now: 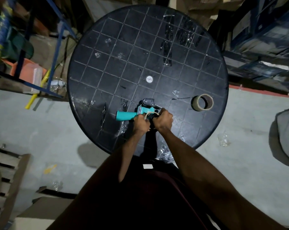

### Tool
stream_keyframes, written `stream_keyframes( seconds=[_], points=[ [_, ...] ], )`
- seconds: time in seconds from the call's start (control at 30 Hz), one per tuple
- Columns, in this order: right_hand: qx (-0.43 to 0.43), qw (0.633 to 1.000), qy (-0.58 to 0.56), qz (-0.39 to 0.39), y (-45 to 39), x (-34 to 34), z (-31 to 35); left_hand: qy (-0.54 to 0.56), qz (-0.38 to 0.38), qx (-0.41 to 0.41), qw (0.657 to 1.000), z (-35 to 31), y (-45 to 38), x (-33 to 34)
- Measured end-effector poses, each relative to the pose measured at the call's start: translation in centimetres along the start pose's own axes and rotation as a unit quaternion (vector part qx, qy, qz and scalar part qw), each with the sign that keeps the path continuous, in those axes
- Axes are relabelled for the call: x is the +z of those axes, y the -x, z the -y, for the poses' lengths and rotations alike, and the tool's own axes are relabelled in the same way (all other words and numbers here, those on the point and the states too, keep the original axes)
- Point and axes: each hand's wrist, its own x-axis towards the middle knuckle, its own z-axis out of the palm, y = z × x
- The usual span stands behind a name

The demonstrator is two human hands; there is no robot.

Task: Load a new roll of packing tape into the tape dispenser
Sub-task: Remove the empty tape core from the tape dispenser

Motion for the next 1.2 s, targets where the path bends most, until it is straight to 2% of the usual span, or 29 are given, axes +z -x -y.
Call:
stream_keyframes(
  seconds=[0.2,0.37,0.5,0.7,0.8,0.97,1.2],
  points=[
    [-0.042,0.998,0.036,-0.003,0.1,-1.1,0.2,0.012,0.002,0.025,1.0,-1.2,1.6,-1.8],
    [-0.122,0.991,-0.051,0.001,-0.1,-2.8,0.1,0.052,0.004,0.08,0.995,-3.3,3.4,-5.1],
    [-0.234,0.967,-0.098,0.009,1.0,-5.3,1.6,0.087,-0.018,0.1,0.991,-5.3,4.0,-7.5],
    [-0.378,0.92,-0.07,0.075,1.7,-8.2,4.0,0.133,-0.04,0.142,0.98,-6.8,4.2,-10.8],
    [-0.439,0.893,-0.069,0.069,2.1,-9.3,5.5,0.15,-0.064,0.176,0.971,-5.8,1.6,-11.5],
    [-0.495,0.866,-0.043,0.057,1.7,-10.0,8.4,0.211,-0.116,0.196,0.951,-7.8,6.6,-15.5],
    [-0.548,0.835,-0.014,0.054,2.8,-10.0,12.8,0.166,-0.119,0.244,0.948,-6.0,7.5,-18.9]
  ],
)
